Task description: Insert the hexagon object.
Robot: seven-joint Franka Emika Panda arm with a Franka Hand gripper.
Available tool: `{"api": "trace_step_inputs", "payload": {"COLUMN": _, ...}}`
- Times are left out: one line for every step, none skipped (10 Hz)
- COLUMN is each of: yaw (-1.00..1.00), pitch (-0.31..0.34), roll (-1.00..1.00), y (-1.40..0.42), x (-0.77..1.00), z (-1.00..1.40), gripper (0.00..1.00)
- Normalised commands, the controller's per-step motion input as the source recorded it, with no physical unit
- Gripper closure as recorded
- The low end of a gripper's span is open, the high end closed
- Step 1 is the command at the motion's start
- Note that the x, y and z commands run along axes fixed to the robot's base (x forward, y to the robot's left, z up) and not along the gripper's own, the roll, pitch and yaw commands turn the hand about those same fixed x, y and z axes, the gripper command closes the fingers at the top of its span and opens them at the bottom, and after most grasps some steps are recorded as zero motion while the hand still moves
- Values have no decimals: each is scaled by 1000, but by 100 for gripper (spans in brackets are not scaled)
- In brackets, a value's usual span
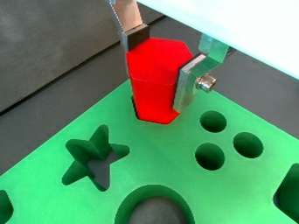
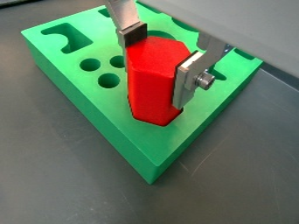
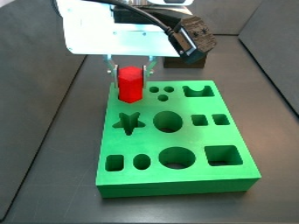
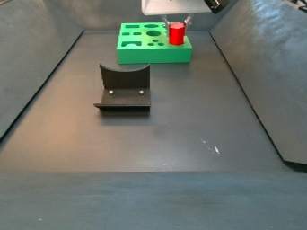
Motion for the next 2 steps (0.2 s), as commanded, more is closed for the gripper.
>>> {"api": "trace_step_inputs", "payload": {"yaw": 0, "pitch": -31, "roll": -19, "y": 0, "x": -14, "z": 0, "gripper": 100}}
{"api": "trace_step_inputs", "payload": {"yaw": 0, "pitch": -4, "roll": 9, "y": 0, "x": 0, "z": 0, "gripper": 100}}
